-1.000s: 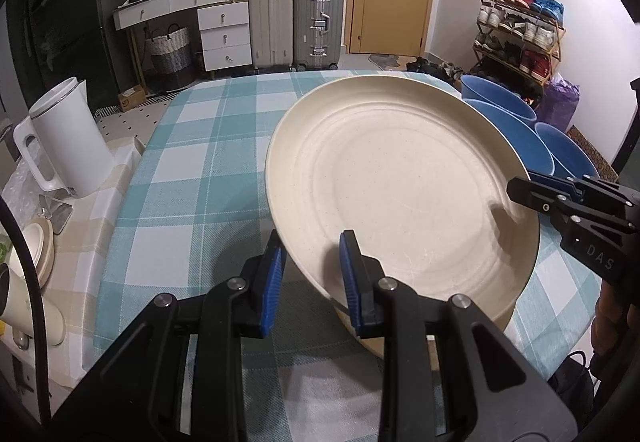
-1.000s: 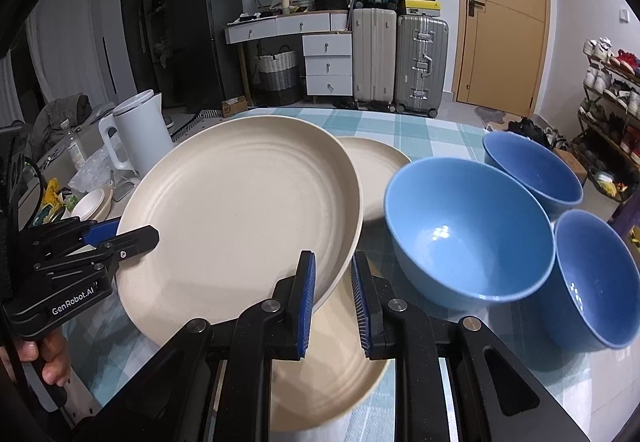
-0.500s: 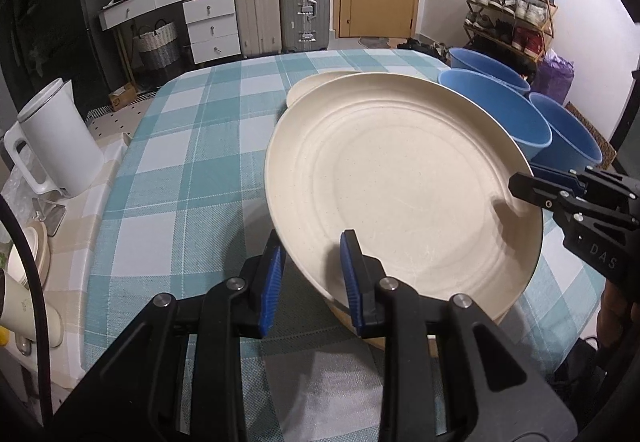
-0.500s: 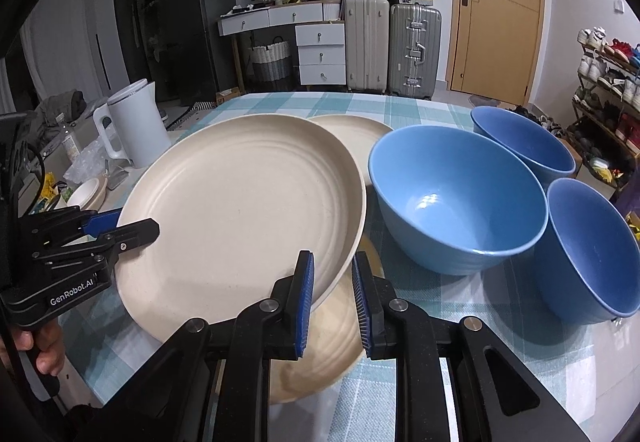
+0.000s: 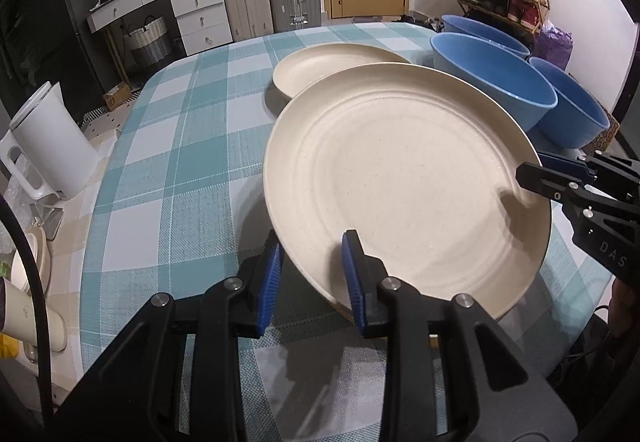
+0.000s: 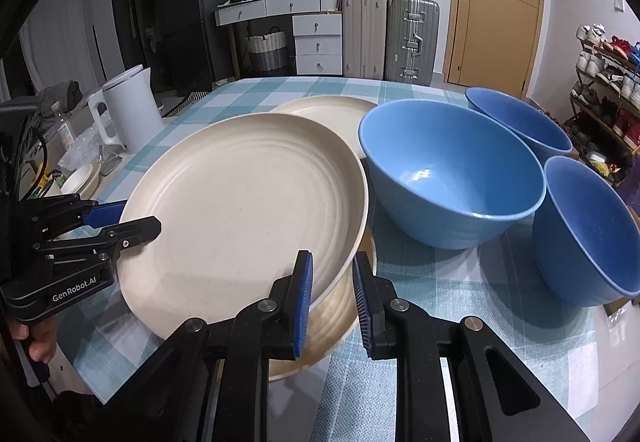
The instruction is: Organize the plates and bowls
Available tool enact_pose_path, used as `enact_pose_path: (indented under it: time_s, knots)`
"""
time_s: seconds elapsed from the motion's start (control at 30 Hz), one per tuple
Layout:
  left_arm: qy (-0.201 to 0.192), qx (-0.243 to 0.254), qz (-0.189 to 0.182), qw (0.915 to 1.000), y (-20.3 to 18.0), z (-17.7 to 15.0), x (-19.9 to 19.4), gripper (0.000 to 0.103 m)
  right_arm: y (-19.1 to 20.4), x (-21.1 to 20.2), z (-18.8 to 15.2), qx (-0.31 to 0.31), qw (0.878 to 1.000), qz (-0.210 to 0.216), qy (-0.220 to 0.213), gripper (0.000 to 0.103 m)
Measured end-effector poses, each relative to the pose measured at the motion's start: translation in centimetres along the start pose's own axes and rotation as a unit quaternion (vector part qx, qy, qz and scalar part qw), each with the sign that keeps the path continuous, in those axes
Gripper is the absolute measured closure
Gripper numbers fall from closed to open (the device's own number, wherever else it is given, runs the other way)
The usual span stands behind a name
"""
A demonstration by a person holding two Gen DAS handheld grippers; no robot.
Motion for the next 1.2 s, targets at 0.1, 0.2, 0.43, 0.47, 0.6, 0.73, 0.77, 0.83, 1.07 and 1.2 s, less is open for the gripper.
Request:
enact_pose_path:
  time_s: [0.1,0.2,0.43,0.47,0.6,0.73,0.77,0.83,1.07,1.2]
  knots:
    - [0.003,0.007,0.001,1.0000,-0.1,-0.1,0.4,0.077,-0.1,0.3,-0.5,-0.003,1.000,-0.006,0.002,0.082]
    - [0.010,0.011,-0.001,0.9999,-0.4,-0.3,0.9,0.077,-0.2,0.5,-0.8,-0.006,1.000,-0.012,0.004,0.082]
    - [0.019,0.020,0.003,0.9996,-0.6,-0.7,1.6,0.076,-0.4,0.9,-1.5,-0.013,1.000,-0.021,0.009,0.082]
    - [0.020,0.022,0.004,0.9995,-0.6,-0.8,1.7,0.076,-0.4,0.9,-1.6,-0.015,1.000,-0.023,0.008,0.082]
    - [0.026,0.031,0.008,0.9991,-0.8,-1.0,2.1,0.075,-0.6,1.2,-1.9,-0.019,0.999,-0.030,0.011,0.082]
    - [0.032,0.039,0.011,0.9987,-0.9,-1.3,2.4,0.075,-0.8,1.3,-2.2,-0.021,0.999,-0.035,0.012,0.082]
    - [0.033,0.041,0.012,0.9985,-0.9,-1.3,2.5,0.075,-0.9,1.4,-2.3,-0.021,0.999,-0.036,0.013,0.082]
    - [0.035,0.045,0.014,0.9983,-1.1,-1.4,2.6,0.075,-0.9,1.4,-2.5,-0.021,0.999,-0.037,0.013,0.082]
    - [0.036,0.064,0.022,0.9971,-1.4,-1.6,3.0,0.074,-0.5,1.5,-2.7,-0.030,0.999,-0.031,0.010,0.081]
    - [0.037,0.066,0.022,0.9969,-1.5,-1.7,3.1,0.074,0.4,1.4,-2.9,-0.059,0.998,-0.038,0.002,0.081]
Point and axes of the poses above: each gripper's, at about its wrist camera, not at the fingertips, and x roughly the way its jaws point, y to its left, z to its top, the point moved 10 cm from there along x, roughly the way its jaws point, and after that the axes turned 10 degrees about x, right-handed, at the moved point
